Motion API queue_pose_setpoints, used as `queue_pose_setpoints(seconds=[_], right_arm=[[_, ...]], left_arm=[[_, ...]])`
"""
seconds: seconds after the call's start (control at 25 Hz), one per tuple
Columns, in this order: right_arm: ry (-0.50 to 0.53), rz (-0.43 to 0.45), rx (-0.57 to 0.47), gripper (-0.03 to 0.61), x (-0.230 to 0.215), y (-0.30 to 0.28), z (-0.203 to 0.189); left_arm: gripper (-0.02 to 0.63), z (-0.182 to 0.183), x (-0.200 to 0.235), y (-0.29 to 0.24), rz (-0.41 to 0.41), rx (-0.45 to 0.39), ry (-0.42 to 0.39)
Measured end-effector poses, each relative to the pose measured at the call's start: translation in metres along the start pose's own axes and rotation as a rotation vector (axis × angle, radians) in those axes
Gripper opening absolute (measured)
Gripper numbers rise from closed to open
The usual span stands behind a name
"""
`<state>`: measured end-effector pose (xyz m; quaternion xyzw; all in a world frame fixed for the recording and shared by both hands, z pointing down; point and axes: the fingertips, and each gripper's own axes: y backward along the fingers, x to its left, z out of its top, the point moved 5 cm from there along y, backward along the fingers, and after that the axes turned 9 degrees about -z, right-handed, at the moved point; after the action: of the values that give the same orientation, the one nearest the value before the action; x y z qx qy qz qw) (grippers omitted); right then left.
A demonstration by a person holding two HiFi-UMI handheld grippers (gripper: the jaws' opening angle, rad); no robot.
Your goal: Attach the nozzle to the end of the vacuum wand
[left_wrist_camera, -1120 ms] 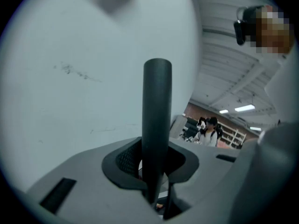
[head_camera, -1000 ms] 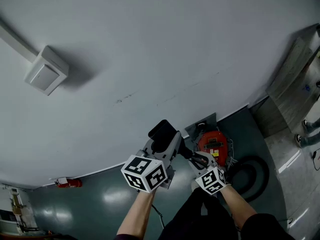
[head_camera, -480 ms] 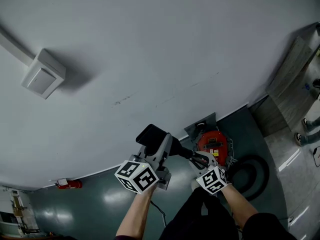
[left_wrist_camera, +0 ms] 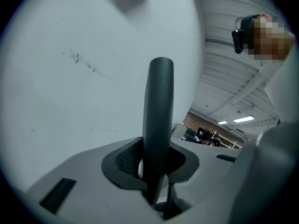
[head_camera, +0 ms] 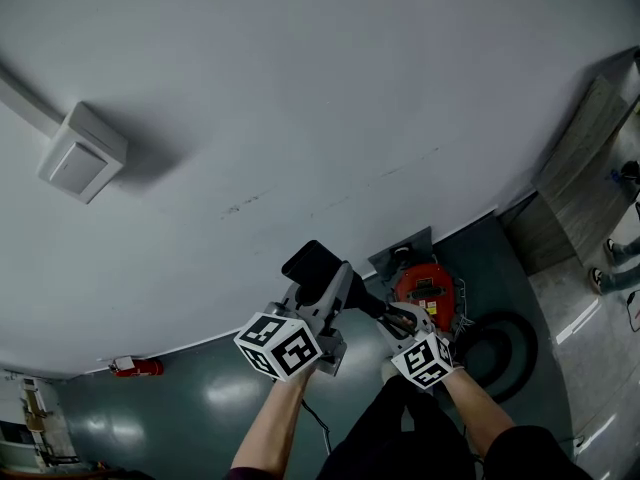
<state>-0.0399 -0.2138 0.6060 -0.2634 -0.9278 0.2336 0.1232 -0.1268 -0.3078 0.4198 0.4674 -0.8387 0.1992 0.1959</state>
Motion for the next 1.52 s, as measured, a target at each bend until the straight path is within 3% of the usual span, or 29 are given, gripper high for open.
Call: queue_pose_setpoints(seconds=[0.12, 0.28, 0.6, 0.92, 1.16, 1.52], right_arm=[[-0.019, -0.005, 0.0, 0.153, -0.003, -0.001, 0.0], [-0.023, -0.007, 0.008, 0.153, -0.006, -0.003, 0.0], [-0.003, 0.009, 0.005, 0.153, -0.004, -0.003, 0.0], [-0.021, 0.015, -0.003, 0.153, -0.023, -0.009, 0.002], [-0.024, 0.074, 0.013, 0.153, -0.03, -0.024, 0.003], [-0.04, 0.106, 0.015, 0.153, -0.036, -0.042, 0.004]], left_arm=[[0.089, 0.001, 0.001, 0.0, -0.001, -0.012, 0.009], [0.089, -0.001, -0.01, 0.001, 0.014, -0.02, -0.045], [0.089, -0.003, 0.001, -0.002, 0.032, -0.028, -0.014], [0.117, 0.004, -0.007, 0.003, 0.076, -0.039, -0.166], [0.127, -0.003, -0.004, 0.026, 0.129, -0.076, -0.121], [0.127, -0.037, -0.004, 0.059, 0.177, -0.051, -0.07]])
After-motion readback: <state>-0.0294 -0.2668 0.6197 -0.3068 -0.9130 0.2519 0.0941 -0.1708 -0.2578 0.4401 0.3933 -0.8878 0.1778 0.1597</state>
